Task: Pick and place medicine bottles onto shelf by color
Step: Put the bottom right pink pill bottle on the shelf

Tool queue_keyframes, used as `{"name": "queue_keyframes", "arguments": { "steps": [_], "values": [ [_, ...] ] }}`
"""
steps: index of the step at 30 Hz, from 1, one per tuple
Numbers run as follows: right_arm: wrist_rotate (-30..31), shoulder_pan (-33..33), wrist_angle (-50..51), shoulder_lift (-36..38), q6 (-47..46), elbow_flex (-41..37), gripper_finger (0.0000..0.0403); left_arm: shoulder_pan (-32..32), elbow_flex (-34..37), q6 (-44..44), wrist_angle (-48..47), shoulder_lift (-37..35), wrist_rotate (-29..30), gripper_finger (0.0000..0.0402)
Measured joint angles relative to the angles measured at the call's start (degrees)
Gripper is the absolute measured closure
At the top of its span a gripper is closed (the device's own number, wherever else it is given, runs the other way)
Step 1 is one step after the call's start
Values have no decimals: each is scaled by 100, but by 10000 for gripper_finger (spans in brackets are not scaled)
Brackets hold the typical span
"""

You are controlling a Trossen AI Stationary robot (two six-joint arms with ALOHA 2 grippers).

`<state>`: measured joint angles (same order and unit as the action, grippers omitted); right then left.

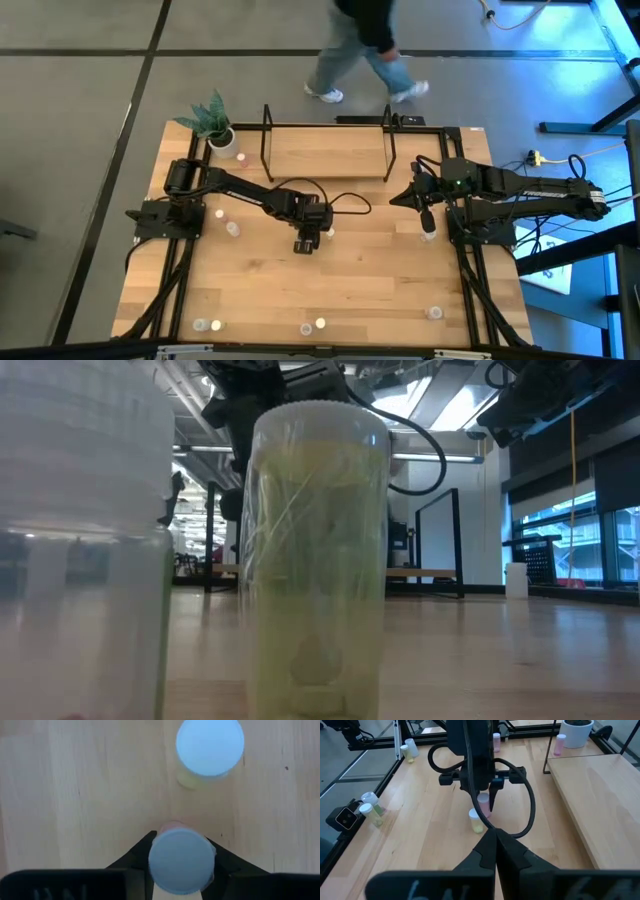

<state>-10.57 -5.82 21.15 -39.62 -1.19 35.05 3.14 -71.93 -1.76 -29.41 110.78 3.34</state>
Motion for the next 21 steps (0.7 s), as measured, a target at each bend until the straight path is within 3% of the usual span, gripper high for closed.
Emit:
{"name": "queue_keyframes", "arguments": {
  "steps": [10, 21],
  "values": [
    [0, -1, 0, 0, 0, -1, 397, -14, -1, 155, -177, -72, -9, 317],
    [0, 0, 2, 0, 0, 0, 397, -210, -1, 1103, -515, -986, -145, 318]
  ]
}}
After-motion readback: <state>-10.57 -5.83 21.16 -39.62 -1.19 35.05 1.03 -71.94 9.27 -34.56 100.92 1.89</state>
